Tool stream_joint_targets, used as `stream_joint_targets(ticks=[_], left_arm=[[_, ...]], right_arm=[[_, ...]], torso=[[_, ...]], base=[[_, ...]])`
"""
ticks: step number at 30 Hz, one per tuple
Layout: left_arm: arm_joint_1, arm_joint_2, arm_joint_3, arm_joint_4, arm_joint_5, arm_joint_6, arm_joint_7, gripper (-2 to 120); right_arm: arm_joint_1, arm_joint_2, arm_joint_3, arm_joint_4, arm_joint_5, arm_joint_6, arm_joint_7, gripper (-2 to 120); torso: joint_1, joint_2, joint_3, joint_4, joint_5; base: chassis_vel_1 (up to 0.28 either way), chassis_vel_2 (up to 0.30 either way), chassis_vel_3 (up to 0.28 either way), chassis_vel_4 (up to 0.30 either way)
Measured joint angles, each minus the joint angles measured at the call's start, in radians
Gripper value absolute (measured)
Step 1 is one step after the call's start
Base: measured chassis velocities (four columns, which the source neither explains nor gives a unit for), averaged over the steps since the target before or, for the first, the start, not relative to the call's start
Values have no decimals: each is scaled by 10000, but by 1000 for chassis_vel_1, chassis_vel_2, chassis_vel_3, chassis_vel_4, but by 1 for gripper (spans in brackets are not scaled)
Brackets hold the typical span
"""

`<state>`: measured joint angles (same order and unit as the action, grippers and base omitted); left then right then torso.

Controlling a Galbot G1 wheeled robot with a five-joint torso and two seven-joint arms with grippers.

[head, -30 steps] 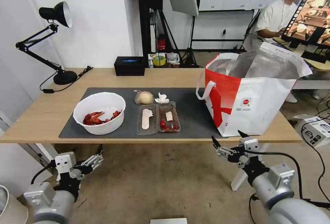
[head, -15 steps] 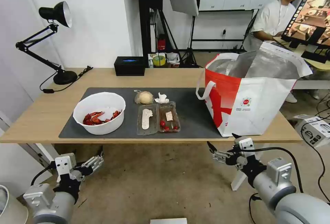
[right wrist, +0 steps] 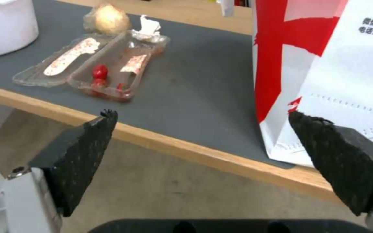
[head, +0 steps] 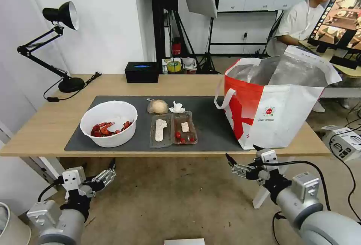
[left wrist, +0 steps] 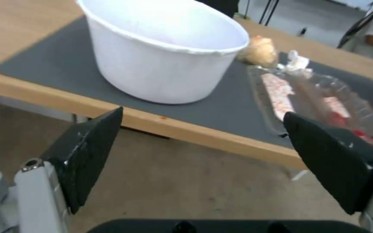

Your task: Pick up the trash from the table and place it into the takeout bag.

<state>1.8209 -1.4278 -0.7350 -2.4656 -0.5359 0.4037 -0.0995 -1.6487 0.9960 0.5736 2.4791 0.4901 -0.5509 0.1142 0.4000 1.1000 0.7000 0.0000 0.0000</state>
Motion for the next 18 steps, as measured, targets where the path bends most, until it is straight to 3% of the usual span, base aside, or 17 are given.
stream_joint_targets(ticks=[1, 4, 7, 15, 18], left_arm=[[0, 0, 0, 0, 0, 0, 0, 100], [-230, -6, 293, -38, -1602, 337, -433, 100], [-287, -12, 436, -52, -2408, 441, -669, 100], [-346, 4, 562, -45, -3172, 486, -775, 100], [-429, 13, 569, -46, -4016, 610, -1053, 100]], right_arm=[[0, 0, 0, 0, 0, 0, 0, 100], [40, 20, -51, -38, -9, 22, -4, 100], [10, 45, -52, -37, -22, 29, -6, 100], [-17, 120, -90, -37, -46, 34, -6, 100], [-18, 141, -122, -63, -67, 36, -6, 100]], torso=[[0, 0, 0, 0, 0], [0, 0, 0, 1, 0], [0, 0, 0, 0, 0], [0, 0, 0, 0, 0], [0, 0, 0, 0, 0]], base=[[0, 0, 0, 0], [0, 0, 0, 0], [0, 0, 0, 0], [0, 0, 0, 0], [0, 0, 0, 0]])
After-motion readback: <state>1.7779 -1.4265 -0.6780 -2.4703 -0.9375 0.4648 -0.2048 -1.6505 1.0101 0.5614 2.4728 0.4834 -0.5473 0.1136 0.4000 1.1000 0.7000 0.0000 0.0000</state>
